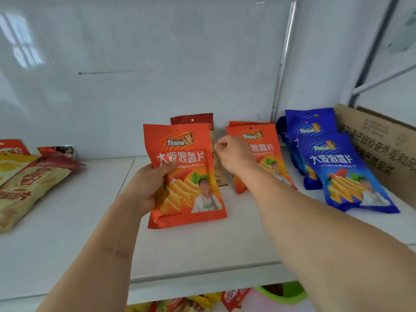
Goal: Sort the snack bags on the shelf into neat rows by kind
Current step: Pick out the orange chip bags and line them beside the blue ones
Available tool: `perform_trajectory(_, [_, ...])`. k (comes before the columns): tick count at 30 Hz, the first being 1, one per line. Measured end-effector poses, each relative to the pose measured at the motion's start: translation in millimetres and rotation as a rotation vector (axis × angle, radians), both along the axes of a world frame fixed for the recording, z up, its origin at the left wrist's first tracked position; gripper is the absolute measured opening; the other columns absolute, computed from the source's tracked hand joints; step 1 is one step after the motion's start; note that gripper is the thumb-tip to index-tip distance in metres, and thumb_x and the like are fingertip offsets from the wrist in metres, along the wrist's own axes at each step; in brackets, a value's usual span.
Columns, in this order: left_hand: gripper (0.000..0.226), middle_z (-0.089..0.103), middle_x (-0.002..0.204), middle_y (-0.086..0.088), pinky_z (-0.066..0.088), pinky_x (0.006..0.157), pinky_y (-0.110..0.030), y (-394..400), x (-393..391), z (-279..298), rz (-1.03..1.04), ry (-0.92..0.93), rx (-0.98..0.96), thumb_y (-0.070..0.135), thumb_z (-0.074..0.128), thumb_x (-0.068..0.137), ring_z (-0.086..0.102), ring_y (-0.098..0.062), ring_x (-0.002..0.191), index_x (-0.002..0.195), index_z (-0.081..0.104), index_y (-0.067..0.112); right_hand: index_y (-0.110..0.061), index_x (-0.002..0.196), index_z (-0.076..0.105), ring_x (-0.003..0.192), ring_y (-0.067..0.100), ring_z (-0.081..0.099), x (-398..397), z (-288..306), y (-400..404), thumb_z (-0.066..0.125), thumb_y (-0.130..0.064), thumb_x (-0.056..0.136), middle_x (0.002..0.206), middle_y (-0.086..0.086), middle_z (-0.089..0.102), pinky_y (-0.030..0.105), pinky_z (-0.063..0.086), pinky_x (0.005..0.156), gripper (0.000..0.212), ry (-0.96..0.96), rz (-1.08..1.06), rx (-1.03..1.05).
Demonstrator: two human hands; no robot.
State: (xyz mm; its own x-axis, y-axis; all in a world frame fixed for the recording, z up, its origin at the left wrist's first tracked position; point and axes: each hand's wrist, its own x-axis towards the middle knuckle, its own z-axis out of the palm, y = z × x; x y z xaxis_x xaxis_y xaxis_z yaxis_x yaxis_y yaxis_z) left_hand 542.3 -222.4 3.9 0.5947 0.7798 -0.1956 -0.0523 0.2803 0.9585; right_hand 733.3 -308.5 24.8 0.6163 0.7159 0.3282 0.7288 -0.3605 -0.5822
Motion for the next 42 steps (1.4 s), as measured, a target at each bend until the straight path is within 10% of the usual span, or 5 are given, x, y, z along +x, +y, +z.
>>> perform_trajectory(16, [0.019, 0.076, 0.092, -0.002, 0.059, 0.072, -0.036, -122.1, 143.3, -25.3, 0.171, 0.111, 0.162, 0.033, 0.067, 0.094, 0.073, -0.024, 0.083, 0.106, 0.068, 0.018, -0.016, 0.11, 0.063, 0.096, 0.024, 0.06, 66.5, -60.3, -178.7, 0.048, -0.044, 0.099, 0.106, 0.004, 0.063, 0.034, 0.046, 0.071, 0.033, -0.163, -0.153, -0.001])
perform_trajectory(21, [0.04, 0.069, 0.094, -0.002, 0.054, 0.079, -0.038, -131.5, 163.7, -41.7, 0.348, 0.351, 0.501, 0.047, 0.06, 0.095, 0.067, -0.029, 0.088, 0.119, 0.064, 0.015, -0.018, 0.108, 0.06, 0.087, 0.019, 0.056, 70.1, -76.3, -188.3, 0.045, -0.056, 0.097, 0.093, -0.002, 0.054, 0.032, 0.037, 0.064, 0.042, -0.147, -0.1, -0.014])
perform_trajectory(30, [0.043, 0.072, 0.105, -0.004, 0.053, 0.081, -0.038, -127.9, 179.5, -44.1, 0.39, 0.487, 0.569, 0.053, 0.064, 0.089, 0.066, -0.028, 0.095, 0.111, 0.065, 0.016, -0.018, 0.104, 0.055, 0.082, 0.021, 0.056, 70.8, -87.3, -181.4, 0.039, -0.054, 0.099, 0.093, 0.001, 0.059, 0.033, 0.04, 0.063, 0.04, -0.156, -0.153, 0.021])
perform_trajectory(37, [0.064, 0.061, 0.134, -0.008, 0.05, 0.097, -0.045, -130.7, 167.8, -36.9, 0.414, 0.578, 0.59, 0.053, 0.058, 0.093, 0.059, -0.031, 0.121, 0.142, 0.046, 0.013, -0.017, 0.108, 0.053, 0.089, 0.021, 0.055, 69.4, -88.5, -181.1, 0.045, -0.048, 0.099, 0.099, 0.002, 0.059, 0.031, 0.038, 0.066, 0.033, -0.196, -0.168, 0.099])
perform_trajectory(42, [0.041, 0.061, 0.127, -0.006, 0.047, 0.082, -0.039, -135.5, 126.0, -30.5, 0.447, 0.741, 0.878, 0.04, 0.048, 0.098, 0.059, -0.029, 0.112, 0.13, 0.056, 0.015, -0.01, 0.113, 0.061, 0.103, 0.028, 0.058, 58.4, -76.7, -170.7, 0.064, -0.037, 0.091, 0.115, 0.007, 0.062, 0.041, 0.048, 0.082, 0.035, -0.43, -0.154, 0.131])
